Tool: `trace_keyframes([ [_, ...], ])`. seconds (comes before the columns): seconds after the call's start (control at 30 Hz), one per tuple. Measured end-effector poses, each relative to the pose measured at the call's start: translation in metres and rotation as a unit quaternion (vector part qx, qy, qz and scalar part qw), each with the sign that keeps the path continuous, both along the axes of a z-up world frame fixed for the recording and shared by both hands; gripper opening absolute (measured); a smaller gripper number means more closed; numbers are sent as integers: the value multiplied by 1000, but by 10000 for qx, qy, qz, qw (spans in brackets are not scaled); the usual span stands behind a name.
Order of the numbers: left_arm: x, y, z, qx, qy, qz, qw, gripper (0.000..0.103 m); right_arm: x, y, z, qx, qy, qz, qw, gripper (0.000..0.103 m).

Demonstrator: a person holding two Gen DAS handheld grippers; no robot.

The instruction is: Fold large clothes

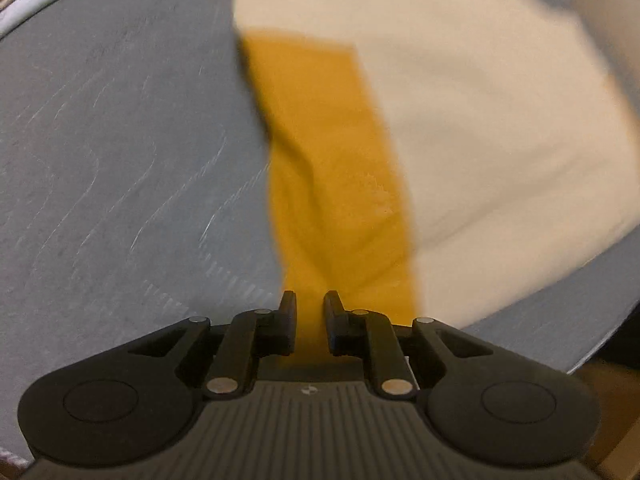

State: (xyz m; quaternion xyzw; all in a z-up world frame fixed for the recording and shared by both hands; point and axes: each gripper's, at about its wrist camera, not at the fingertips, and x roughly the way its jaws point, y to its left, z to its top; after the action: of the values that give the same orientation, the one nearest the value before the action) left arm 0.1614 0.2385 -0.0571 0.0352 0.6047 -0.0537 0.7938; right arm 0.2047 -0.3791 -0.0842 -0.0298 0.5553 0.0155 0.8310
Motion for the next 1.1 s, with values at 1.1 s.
trace_keyframes([
  [1.1, -88, -49, 32, -1922, -1333, 2020, 9510, 38, -146, 111, 119, 254, -3253, 69, 9452, 35],
])
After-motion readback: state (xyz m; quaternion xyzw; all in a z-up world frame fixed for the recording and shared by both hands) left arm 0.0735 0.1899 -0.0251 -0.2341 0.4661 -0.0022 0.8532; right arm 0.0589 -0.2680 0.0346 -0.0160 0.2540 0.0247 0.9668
